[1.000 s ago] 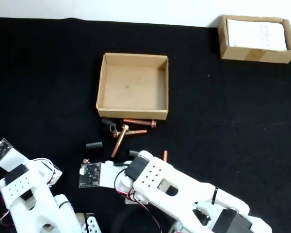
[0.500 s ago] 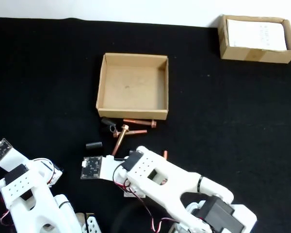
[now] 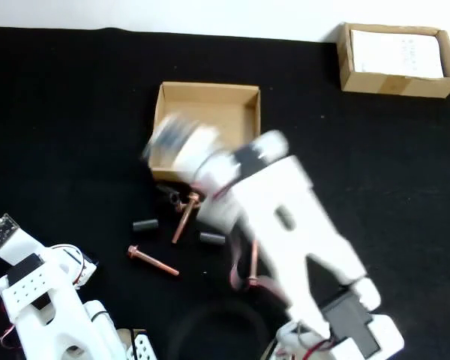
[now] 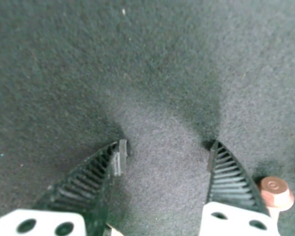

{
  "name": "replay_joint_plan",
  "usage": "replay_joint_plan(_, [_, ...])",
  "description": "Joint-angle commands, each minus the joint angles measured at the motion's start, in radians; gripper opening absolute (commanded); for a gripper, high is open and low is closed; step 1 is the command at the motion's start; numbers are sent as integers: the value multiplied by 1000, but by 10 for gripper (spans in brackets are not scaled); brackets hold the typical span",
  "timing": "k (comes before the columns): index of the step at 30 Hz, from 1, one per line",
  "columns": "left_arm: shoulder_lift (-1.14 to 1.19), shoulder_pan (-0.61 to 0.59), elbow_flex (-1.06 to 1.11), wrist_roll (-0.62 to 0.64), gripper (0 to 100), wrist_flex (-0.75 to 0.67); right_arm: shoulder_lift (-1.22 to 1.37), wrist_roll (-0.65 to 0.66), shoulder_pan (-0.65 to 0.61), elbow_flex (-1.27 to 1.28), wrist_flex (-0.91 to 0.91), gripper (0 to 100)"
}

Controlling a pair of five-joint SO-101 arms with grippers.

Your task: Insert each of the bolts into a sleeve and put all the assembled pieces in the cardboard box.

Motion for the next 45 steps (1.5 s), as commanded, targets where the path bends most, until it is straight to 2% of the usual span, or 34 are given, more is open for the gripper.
replay_joint_plan(1, [2,18,-5,-9,274,-23,-5,-135,196,-186,96,8])
replay_joint_plan(4, [-1,64,-7,-57,274,-38,-30,-242,374,-213,150,8])
replay_joint_plan(7, [-1,97,-24,-87,274,-38,-125,-328,552,-127,154,8])
replay_joint_plan(12, [5,171,-179,-167,271,-28,-371,-342,834,166,90,8])
replay_joint_plan(14, [4,222,-288,-221,271,55,-490,-339,961,325,8,8])
replay_joint_plan(19, [7,443,-562,-302,273,411,-811,-224,1236,710,-199,8])
replay_joint_plan(23, [7,662,-627,-451,272,479,-1053,-124,1414,983,-340,8])
replay_joint_plan(26, [7,846,-615,-491,273,539,-1213,-66,1521,1158,-430,8])
replay_joint_plan(30, [8,1095,-616,-624,273,563,-1388,6,1624,1320,-489,8])
replay_joint_plan(34, [21,1325,-613,-647,274,563,-1532,58,1662,1422,-487,8])
replay_joint_plan(36, [53,1399,-619,-697,274,578,-1590,74,1667,1454,-483,8])
replay_joint_plan(39, [111,1403,-667,-776,274,638,-1653,81,1667,1472,-483,8])
replay_joint_plan(42, [206,1319,-731,-881,274,686,-1670,81,1666,1466,-481,8])
replay_joint_plan(45, [341,1264,-733,-1186,274,703,-1669,83,1659,1466,-483,8])
